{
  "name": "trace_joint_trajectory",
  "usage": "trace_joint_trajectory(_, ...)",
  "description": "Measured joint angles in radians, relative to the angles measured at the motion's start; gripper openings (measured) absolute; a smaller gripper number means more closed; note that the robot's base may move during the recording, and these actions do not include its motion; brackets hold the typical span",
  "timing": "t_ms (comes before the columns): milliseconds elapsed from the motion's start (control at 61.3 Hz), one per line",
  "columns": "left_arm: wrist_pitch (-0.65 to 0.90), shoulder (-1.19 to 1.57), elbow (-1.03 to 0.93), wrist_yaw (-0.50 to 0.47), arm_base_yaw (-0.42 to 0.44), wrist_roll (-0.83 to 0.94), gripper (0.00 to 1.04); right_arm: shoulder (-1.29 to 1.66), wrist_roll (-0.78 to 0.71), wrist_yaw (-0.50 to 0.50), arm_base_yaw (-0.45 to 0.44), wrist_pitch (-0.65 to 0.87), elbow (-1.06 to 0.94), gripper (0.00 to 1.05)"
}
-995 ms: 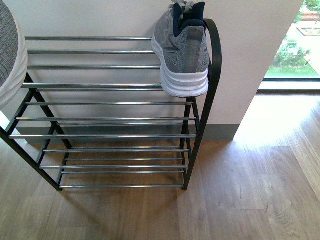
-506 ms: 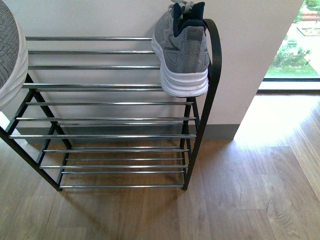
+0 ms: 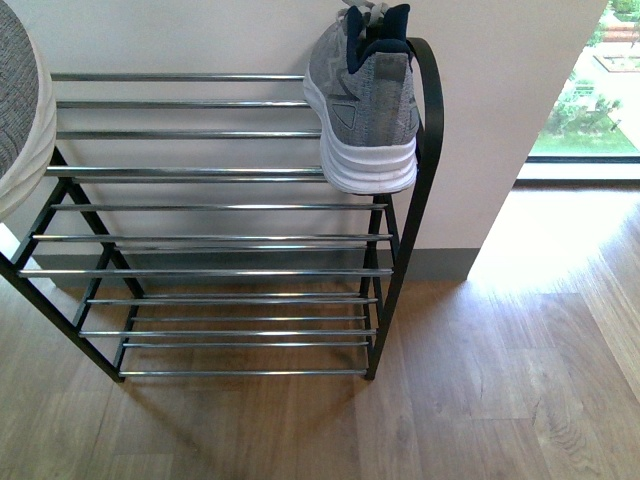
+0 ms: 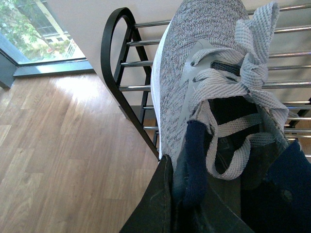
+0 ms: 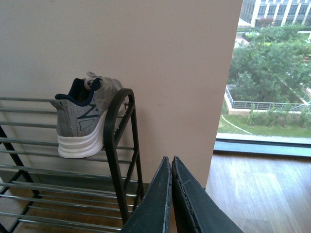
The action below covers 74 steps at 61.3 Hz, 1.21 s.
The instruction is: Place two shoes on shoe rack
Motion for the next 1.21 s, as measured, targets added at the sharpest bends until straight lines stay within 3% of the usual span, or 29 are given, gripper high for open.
trace_joint_trajectory(179,0.0,0.0,0.0,0.0,0.0,0.0,0.02,-0.039,0.0,0.0,0.0,-0.04,0.0,0.02)
trace_joint_trajectory(294,0.0,0.0,0.0,0.0,0.0,0.0,0.02,-0.174,0.0,0.002,0.0,-0.201,0.0,0.02)
trace_joint_trajectory(816,0.0,0.0,0.0,0.0,0.0,0.0,0.02,-0.208,-0.001,0.002,0.0,-0.213,0.0,0.02)
trace_joint_trajectory(1077,0.0,0.0,0.0,0.001,0.0,0.0,0.02,-0.208,-0.002,0.002,0.0,-0.213,0.0,0.47)
trace_joint_trajectory(1207,0.047,0.028,0.009,0.161,0.01,-0.111,0.02,-0.208,-0.002,0.002,0.0,-0.213,0.0,0.69)
